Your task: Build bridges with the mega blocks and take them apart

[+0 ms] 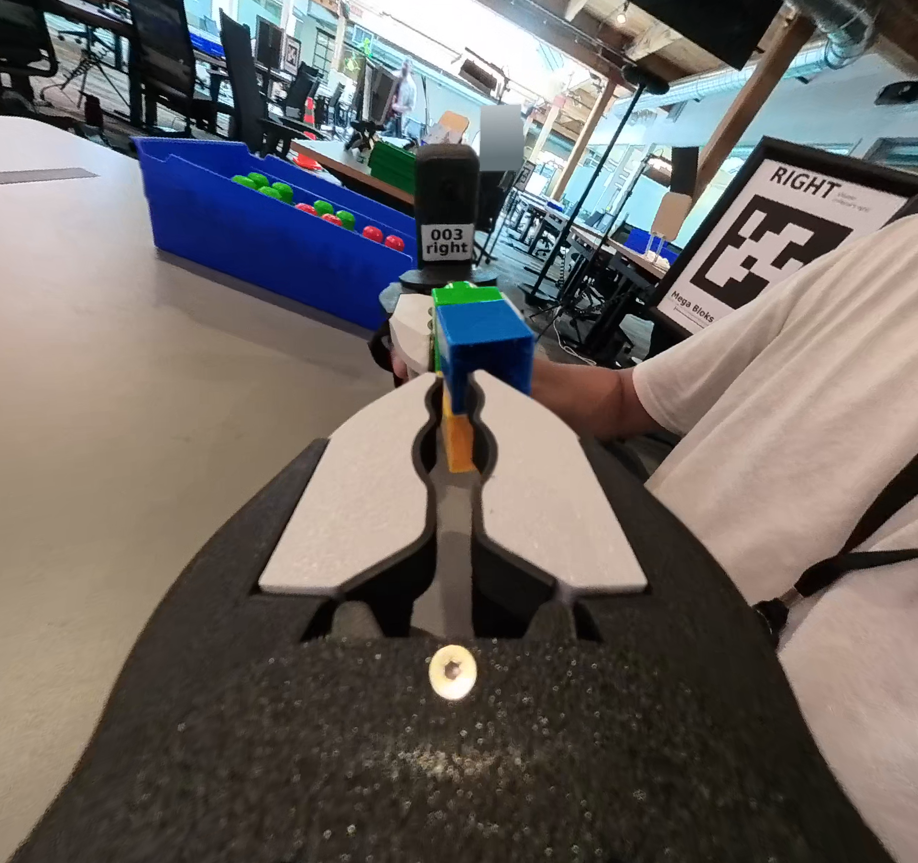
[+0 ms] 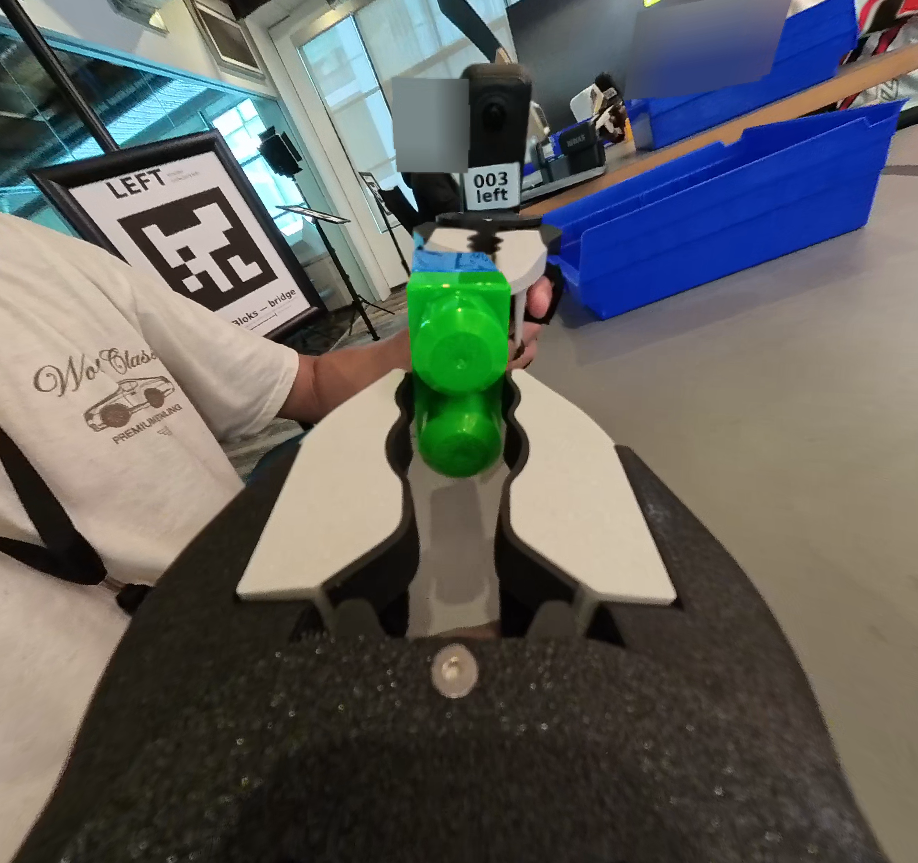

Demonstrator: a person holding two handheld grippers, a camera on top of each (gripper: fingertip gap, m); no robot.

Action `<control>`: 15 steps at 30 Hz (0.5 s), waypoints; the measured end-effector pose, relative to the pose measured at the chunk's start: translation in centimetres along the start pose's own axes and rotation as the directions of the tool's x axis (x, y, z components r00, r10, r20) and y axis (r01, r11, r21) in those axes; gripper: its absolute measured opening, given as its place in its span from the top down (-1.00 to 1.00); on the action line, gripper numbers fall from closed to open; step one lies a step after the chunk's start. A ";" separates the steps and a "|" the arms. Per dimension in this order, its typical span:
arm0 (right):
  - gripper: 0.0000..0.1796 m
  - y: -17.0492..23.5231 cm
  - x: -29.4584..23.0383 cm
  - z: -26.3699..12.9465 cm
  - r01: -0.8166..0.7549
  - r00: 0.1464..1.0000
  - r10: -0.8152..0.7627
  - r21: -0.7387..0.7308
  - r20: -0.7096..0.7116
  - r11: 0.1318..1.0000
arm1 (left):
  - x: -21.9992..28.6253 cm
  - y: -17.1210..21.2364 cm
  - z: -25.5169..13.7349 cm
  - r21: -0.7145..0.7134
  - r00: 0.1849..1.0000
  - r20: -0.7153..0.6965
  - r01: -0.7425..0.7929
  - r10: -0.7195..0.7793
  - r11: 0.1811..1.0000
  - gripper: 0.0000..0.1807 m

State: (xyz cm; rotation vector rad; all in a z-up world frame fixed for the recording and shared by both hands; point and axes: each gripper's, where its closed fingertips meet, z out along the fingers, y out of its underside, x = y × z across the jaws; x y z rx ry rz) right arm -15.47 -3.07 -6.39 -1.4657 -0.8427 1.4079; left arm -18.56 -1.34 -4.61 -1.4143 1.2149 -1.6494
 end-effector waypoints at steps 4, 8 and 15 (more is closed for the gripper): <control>0.62 0.4 -0.2 0.4 0.009 1.000 -0.009 -0.023 0.003 1.000 | 0.0 0.3 0.5 -0.014 1.000 0.017 -0.014 0.014 1.000 0.96; 0.62 0.7 0.0 0.3 0.011 1.000 -0.011 -0.038 -0.009 0.999 | -0.4 0.6 0.6 -0.036 0.997 0.050 -0.048 0.050 0.998 0.99; 0.63 0.9 -0.3 0.5 0.015 1.000 -0.015 -0.050 0.008 0.999 | -0.3 0.8 0.7 -0.018 0.999 0.028 -0.034 0.034 0.999 0.99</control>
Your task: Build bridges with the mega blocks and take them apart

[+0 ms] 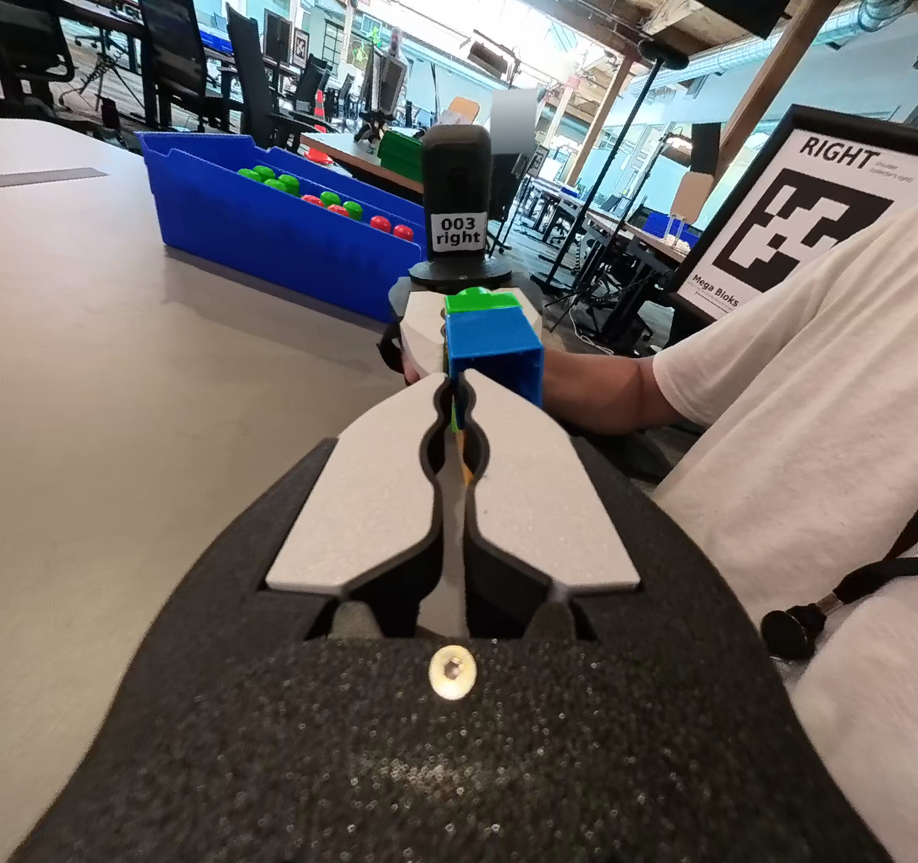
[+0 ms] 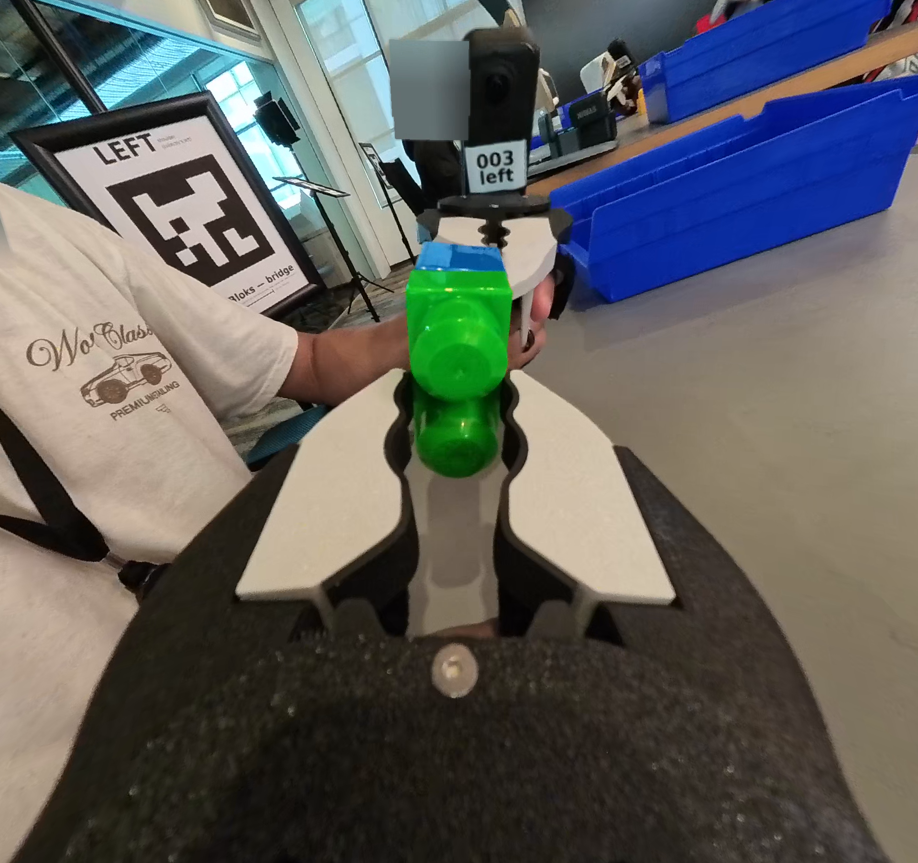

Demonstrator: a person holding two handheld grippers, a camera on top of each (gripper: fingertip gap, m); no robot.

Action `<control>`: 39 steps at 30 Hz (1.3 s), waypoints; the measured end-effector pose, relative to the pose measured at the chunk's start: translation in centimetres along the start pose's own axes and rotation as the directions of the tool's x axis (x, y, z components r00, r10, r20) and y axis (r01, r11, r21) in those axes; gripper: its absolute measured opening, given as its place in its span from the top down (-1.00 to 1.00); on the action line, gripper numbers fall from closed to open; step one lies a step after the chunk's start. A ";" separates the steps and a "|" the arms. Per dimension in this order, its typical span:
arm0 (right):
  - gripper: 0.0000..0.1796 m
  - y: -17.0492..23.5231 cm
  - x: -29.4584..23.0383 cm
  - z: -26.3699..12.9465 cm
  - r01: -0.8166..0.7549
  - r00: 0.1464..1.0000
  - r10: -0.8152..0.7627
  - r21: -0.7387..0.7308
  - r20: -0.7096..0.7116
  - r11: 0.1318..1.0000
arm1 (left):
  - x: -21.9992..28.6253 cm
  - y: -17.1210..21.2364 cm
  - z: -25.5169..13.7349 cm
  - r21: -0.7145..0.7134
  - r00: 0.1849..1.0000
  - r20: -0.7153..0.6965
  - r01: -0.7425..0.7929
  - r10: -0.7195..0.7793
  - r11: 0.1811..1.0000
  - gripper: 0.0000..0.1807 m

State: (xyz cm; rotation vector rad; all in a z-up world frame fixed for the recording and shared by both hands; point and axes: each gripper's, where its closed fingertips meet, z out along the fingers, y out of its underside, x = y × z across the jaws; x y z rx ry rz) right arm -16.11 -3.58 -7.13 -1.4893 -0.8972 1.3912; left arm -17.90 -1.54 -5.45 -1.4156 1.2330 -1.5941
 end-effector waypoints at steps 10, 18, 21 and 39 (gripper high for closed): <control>0.62 0.5 0.9 0.2 -0.018 0.999 0.017 -0.019 -0.046 1.000 | -1.2 -0.2 0.2 0.039 0.996 0.089 -0.014 0.011 0.999 0.99; 0.62 -0.2 1.3 0.1 -0.062 0.997 0.064 0.025 -0.053 0.998 | -1.8 -0.4 0.0 0.053 0.994 0.106 0.015 -0.020 0.999 0.97; 0.62 -0.5 2.1 -0.2 -0.079 0.992 0.084 0.056 -0.092 0.995 | -2.4 -0.2 -0.4 0.033 0.991 0.100 0.086 -0.089 0.996 0.65; 0.62 -1.0 2.5 -0.6 -0.120 0.986 0.131 0.108 -0.099 0.987 | -1.2 2.4 1.7 -0.101 0.994 0.028 0.107 -0.105 0.989 0.61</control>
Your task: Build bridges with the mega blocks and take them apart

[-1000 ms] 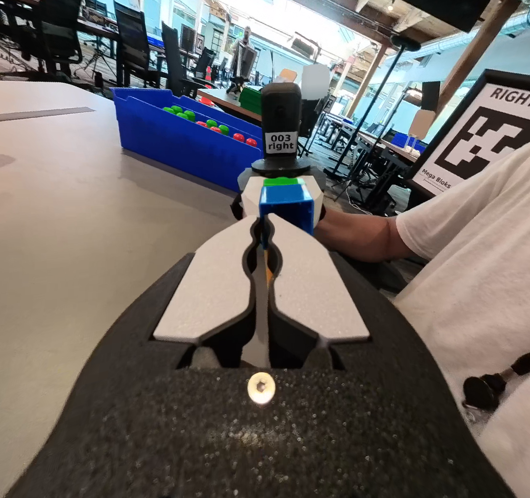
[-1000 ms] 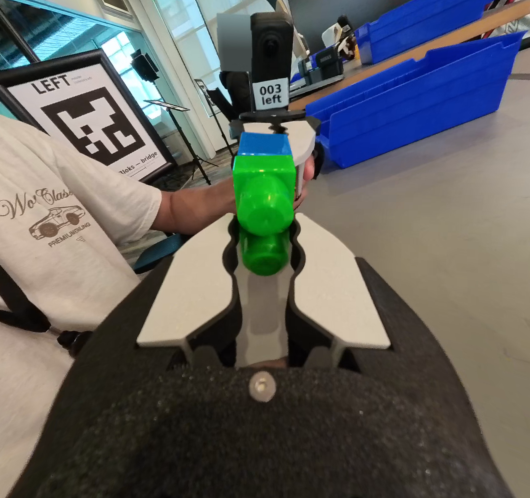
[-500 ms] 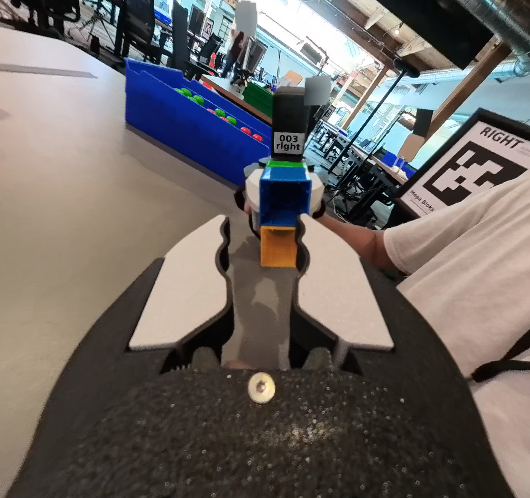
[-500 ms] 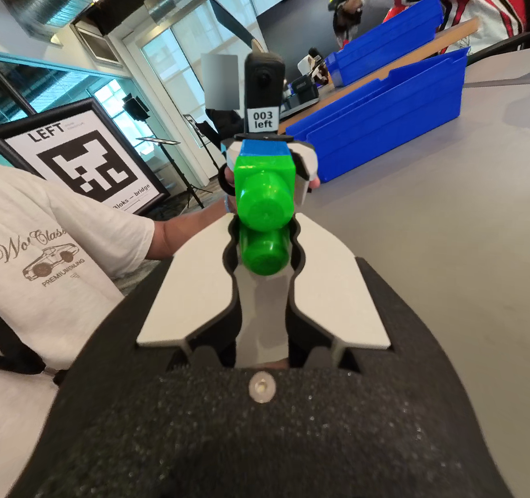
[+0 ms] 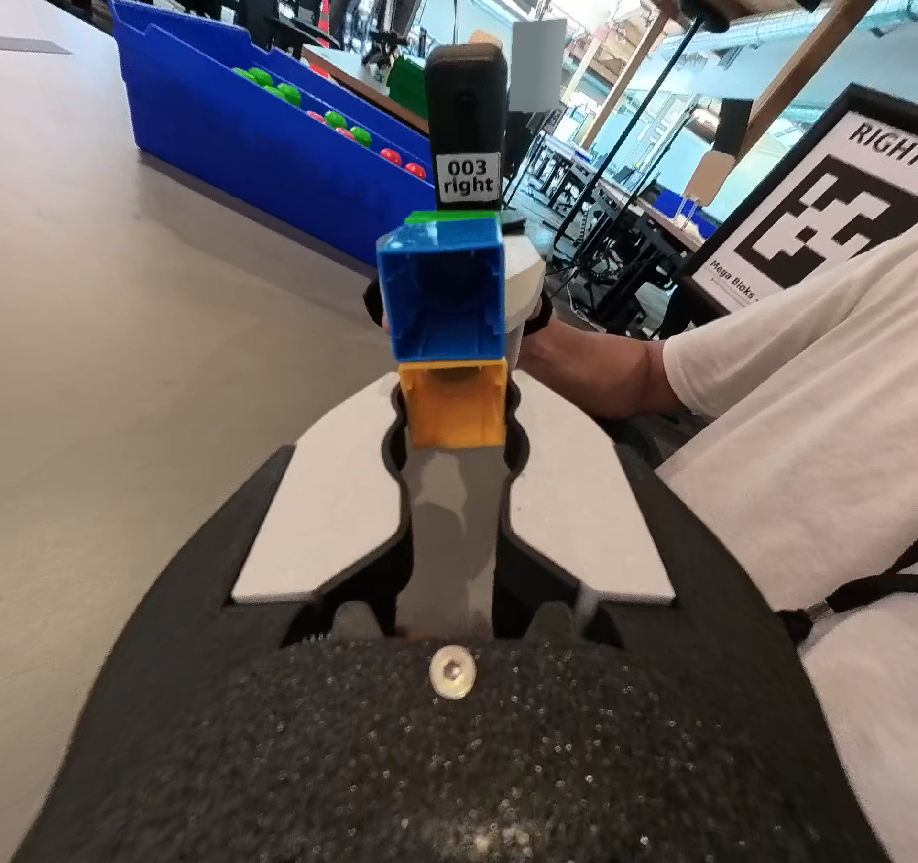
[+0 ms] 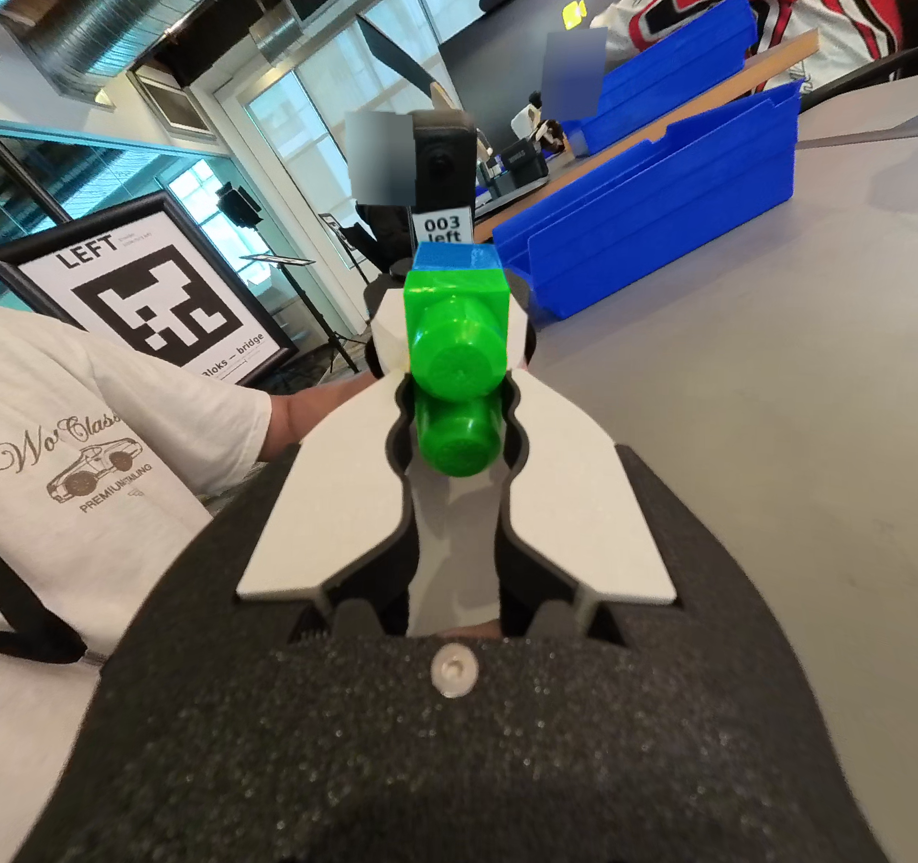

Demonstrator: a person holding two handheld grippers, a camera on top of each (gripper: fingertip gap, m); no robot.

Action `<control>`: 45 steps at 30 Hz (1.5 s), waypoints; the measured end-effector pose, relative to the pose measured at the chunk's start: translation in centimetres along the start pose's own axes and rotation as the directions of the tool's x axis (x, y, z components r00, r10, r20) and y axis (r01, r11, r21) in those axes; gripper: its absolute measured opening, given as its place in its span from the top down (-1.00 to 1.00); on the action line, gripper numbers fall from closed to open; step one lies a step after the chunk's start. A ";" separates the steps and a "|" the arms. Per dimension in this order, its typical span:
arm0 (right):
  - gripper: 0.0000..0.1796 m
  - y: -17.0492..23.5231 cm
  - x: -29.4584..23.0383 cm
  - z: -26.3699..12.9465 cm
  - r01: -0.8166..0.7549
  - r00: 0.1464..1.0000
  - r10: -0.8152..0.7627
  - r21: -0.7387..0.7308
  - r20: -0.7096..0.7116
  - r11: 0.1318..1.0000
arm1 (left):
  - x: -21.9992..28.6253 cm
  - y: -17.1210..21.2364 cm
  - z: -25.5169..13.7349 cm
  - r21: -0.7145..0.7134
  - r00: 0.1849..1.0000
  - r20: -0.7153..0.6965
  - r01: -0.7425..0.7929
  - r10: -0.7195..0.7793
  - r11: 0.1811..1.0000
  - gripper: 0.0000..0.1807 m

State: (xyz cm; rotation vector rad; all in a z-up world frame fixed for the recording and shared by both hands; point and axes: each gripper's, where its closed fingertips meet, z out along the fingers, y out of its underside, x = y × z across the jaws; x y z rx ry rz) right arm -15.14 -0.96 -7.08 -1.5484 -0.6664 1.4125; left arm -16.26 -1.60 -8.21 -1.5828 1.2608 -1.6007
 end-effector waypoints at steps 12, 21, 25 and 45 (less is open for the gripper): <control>0.62 0.4 -0.6 0.1 -0.028 0.999 0.028 -0.020 0.041 0.999 | 0.5 0.5 0.1 -0.014 0.999 -0.033 -0.022 0.022 1.000 0.62; 0.62 -1.0 1.6 -0.8 -0.057 0.989 0.061 0.032 -0.132 0.998 | -1.5 -1.8 -2.4 0.109 0.992 0.122 0.024 -0.037 0.994 0.25; 0.62 -0.3 4.6 -2.5 -0.038 0.913 0.012 -0.055 -0.407 0.998 | -6.0 -0.9 -6.5 0.151 0.832 0.554 -0.079 -0.018 0.985 0.33; 0.62 -0.3 3.5 -4.0 -0.055 0.861 0.006 -0.082 -0.509 0.995 | -5.0 -0.1 -6.8 0.038 0.589 0.799 -0.245 0.118 0.969 0.48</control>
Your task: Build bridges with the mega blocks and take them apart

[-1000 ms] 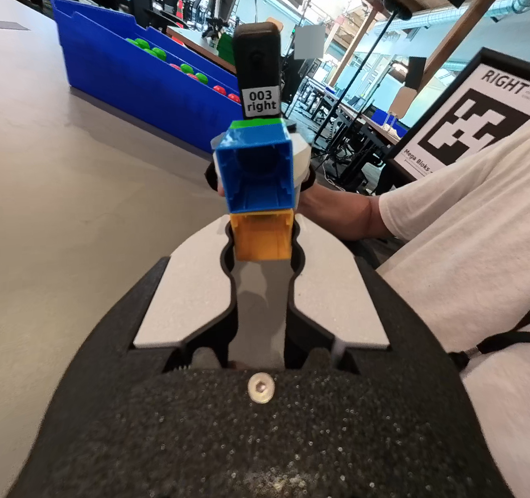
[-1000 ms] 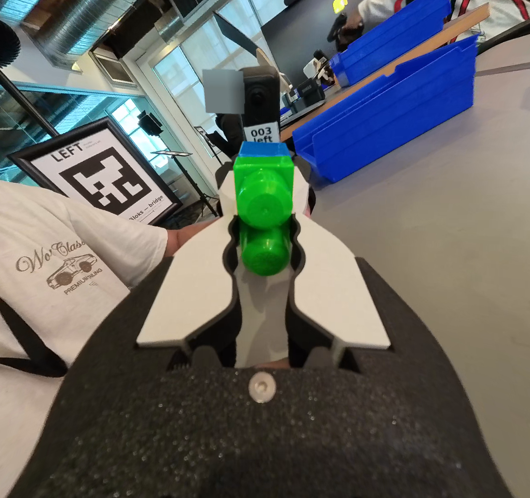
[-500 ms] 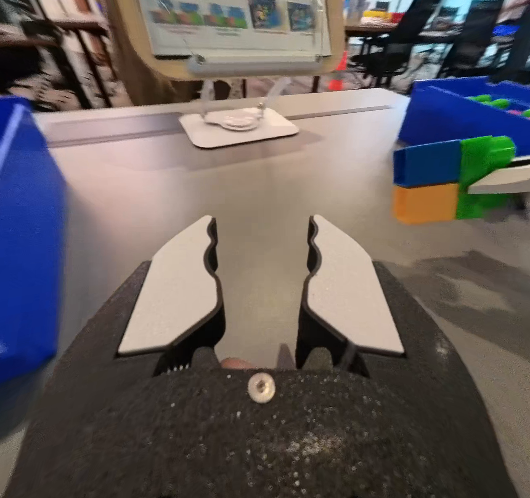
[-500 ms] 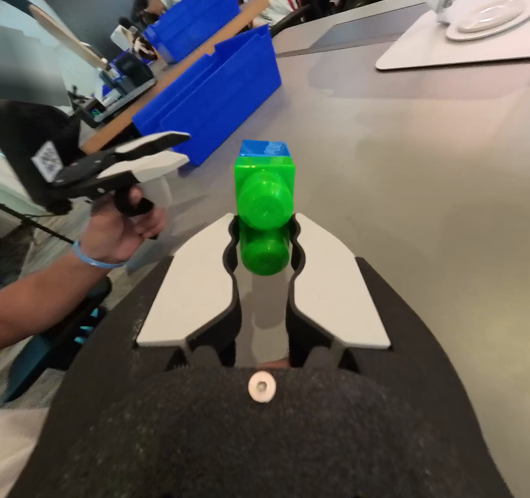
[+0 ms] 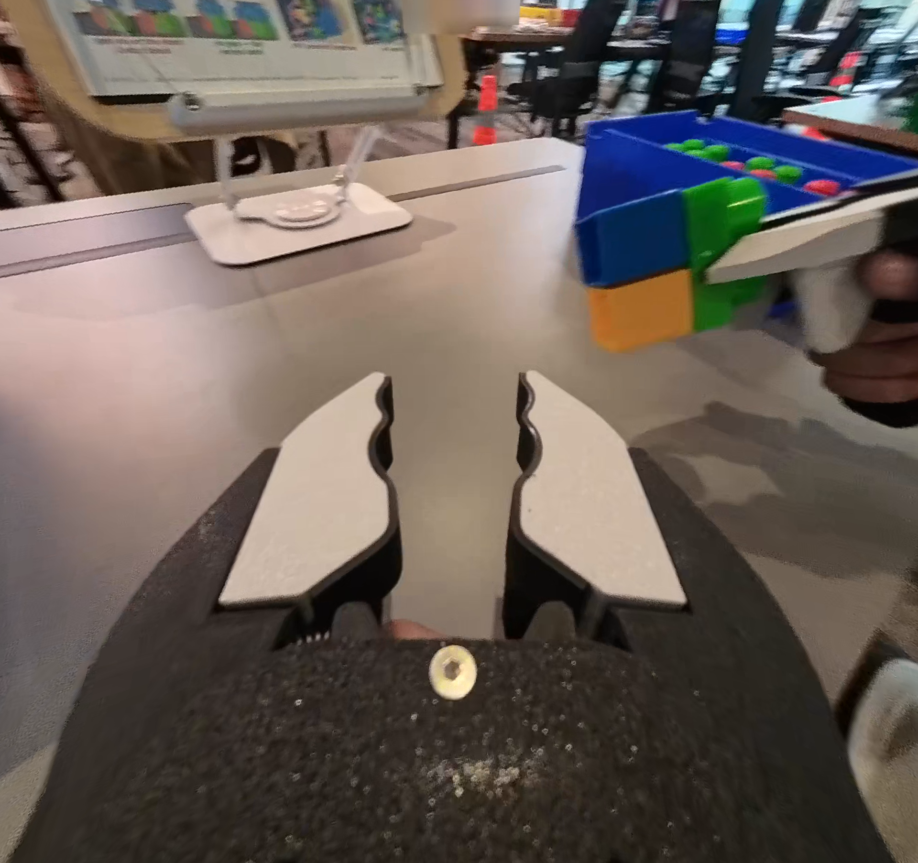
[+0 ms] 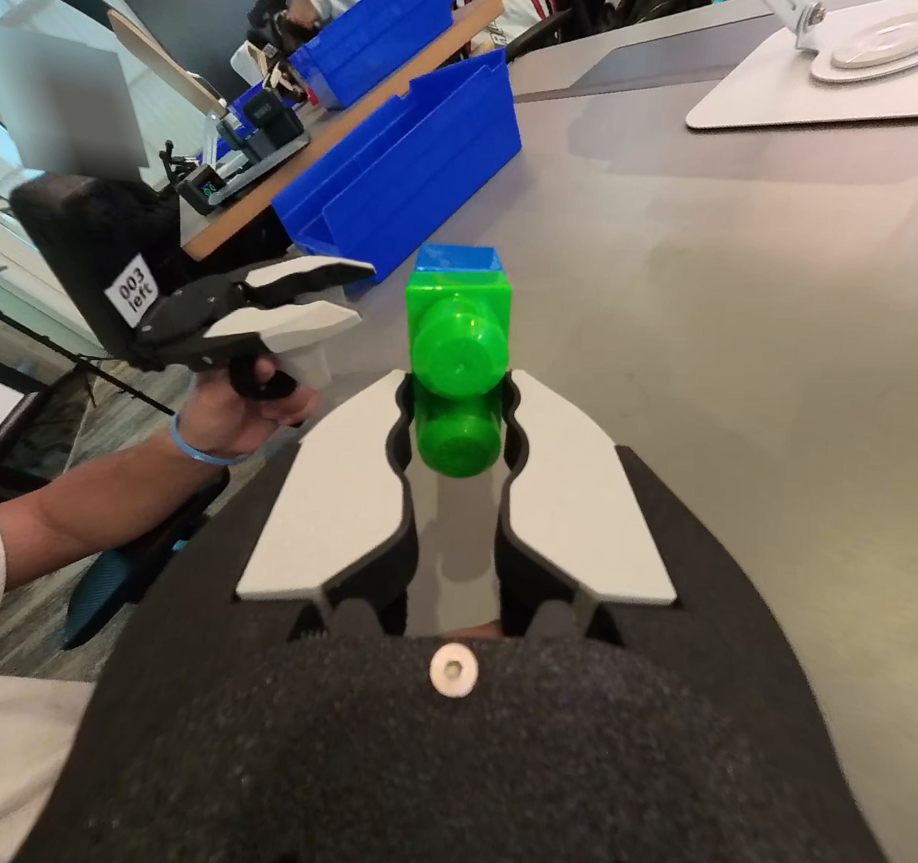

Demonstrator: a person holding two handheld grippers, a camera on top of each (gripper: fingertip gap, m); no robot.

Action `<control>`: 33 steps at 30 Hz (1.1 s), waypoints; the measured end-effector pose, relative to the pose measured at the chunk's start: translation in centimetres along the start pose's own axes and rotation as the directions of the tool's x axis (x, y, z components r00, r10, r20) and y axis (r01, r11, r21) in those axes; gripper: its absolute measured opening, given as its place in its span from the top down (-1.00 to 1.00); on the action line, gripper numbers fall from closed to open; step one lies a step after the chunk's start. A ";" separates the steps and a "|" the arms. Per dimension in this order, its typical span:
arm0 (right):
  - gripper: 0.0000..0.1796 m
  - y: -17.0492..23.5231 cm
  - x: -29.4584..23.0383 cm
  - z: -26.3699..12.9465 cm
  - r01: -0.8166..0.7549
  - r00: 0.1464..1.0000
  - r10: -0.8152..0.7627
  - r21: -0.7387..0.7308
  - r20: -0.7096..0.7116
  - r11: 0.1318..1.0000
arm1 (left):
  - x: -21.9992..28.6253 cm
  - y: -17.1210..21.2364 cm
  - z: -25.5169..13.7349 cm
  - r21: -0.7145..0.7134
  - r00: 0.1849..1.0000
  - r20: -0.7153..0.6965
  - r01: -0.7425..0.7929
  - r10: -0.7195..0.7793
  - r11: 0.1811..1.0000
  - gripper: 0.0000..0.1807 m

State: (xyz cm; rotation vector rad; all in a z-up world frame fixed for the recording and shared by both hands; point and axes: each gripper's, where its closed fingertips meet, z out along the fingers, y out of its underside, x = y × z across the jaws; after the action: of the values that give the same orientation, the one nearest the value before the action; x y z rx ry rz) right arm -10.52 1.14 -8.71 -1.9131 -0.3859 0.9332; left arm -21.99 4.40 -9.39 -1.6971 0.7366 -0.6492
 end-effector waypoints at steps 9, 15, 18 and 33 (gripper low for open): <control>0.63 2.0 -5.0 1.4 -0.163 0.921 0.187 -0.098 0.342 0.982 | 7.0 -1.7 -1.4 0.090 0.924 -0.358 -0.107 0.132 0.990 0.69; 0.63 2.5 -6.2 1.5 -0.207 0.865 0.252 -0.148 0.435 0.967 | 7.9 -1.3 -2.5 0.088 0.875 -0.447 -0.165 0.187 0.982 0.70; 0.63 2.9 -6.9 1.4 -0.222 0.829 0.285 -0.185 0.482 0.957 | 8.3 -1.2 -2.8 0.094 0.858 -0.474 -0.175 0.199 0.980 0.70; 0.63 3.0 -6.1 1.3 -0.307 0.786 0.368 -0.203 0.497 0.930 | 8.7 -0.2 -2.6 0.012 0.828 -0.542 -0.168 0.148 0.986 0.92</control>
State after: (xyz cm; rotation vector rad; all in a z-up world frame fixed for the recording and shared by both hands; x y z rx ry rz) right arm -15.86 -3.25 -8.87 -1.8327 -0.4240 1.7306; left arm -18.27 -3.78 -8.21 -1.4659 1.2819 -1.0218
